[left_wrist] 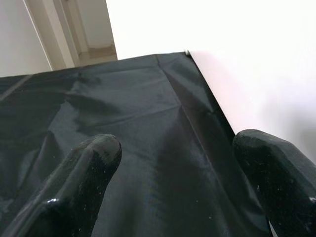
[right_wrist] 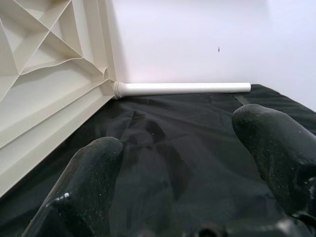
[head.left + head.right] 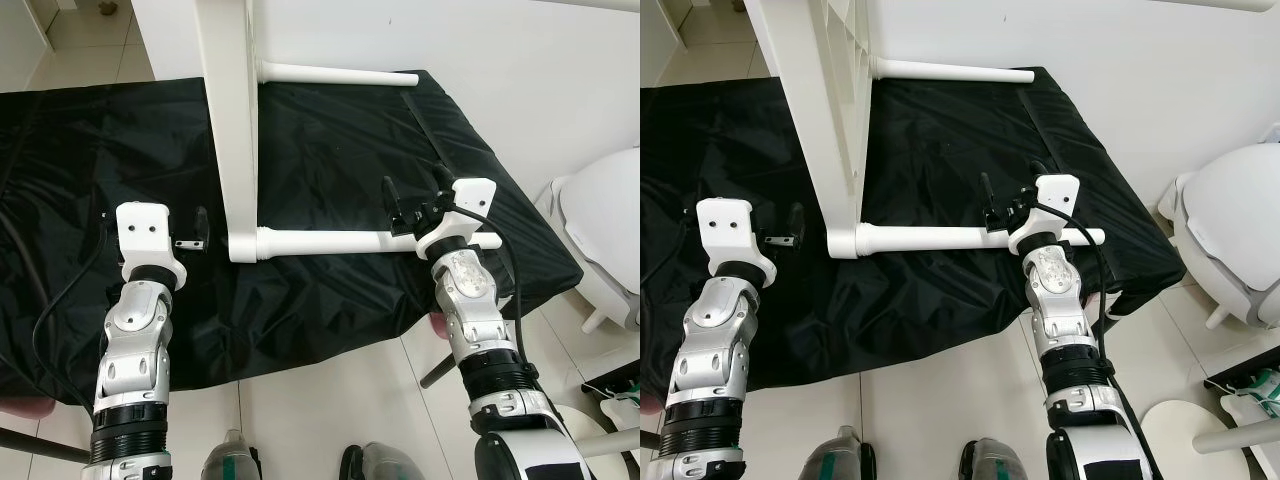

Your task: Building children table

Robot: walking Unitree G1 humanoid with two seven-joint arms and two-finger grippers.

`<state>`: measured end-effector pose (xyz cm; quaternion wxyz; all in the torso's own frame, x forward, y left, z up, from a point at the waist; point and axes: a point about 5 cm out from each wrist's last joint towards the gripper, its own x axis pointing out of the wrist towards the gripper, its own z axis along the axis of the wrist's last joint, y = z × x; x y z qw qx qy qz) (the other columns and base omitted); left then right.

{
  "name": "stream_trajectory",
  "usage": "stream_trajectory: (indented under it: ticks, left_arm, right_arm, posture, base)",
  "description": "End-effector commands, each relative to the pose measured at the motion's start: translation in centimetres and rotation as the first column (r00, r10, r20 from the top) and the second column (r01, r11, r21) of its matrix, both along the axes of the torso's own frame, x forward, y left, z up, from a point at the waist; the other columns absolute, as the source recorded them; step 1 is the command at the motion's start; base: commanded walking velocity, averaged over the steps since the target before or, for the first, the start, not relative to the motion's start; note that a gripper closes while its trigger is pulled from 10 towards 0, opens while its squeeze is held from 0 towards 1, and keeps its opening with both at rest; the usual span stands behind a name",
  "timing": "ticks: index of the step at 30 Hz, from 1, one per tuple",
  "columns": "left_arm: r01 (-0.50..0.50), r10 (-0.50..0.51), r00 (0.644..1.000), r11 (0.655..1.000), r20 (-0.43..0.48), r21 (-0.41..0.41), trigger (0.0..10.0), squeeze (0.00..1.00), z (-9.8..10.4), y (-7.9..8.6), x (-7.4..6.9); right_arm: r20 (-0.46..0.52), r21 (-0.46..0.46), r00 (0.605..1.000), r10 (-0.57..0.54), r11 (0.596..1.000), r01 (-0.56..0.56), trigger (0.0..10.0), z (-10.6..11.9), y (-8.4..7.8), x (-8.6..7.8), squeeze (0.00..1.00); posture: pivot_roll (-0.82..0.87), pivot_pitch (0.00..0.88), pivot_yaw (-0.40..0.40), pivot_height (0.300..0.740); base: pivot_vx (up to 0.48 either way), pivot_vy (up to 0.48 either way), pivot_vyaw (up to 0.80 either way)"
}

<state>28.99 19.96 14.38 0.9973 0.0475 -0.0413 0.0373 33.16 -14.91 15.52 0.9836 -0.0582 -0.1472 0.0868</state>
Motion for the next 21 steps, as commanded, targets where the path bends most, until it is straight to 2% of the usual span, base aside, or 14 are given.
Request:
stream_trajectory:
  ticks: [1, 21]
  left_arm:
    - [-0.062, 0.062, 0.998, 0.998, -0.006, -0.013, 10.0, 0.0, -0.16, 0.35, -0.14]
    - [-0.051, 0.051, 0.998, 0.999, -0.021, -0.005, 10.0, 0.0, -0.36, 0.43, -0.51]
  right_arm:
    - [-0.002, -0.007, 1.0, -0.007, 1.0, 0.007, 10.0, 0.01, -0.2, -0.11, 0.0]
    - [0.003, -0.03, 1.0, 0.01, 0.999, -0.009, 10.0, 0.22, -0.2, -0.2, 0.0]
  posture:
    - [0.03, 0.0, -0.022, 0.74]
    - [0.03, 0.0, -0.025, 0.74]
  base:
    - [0.0, 0.0, 0.0]
    - [0.0, 0.0, 0.0]
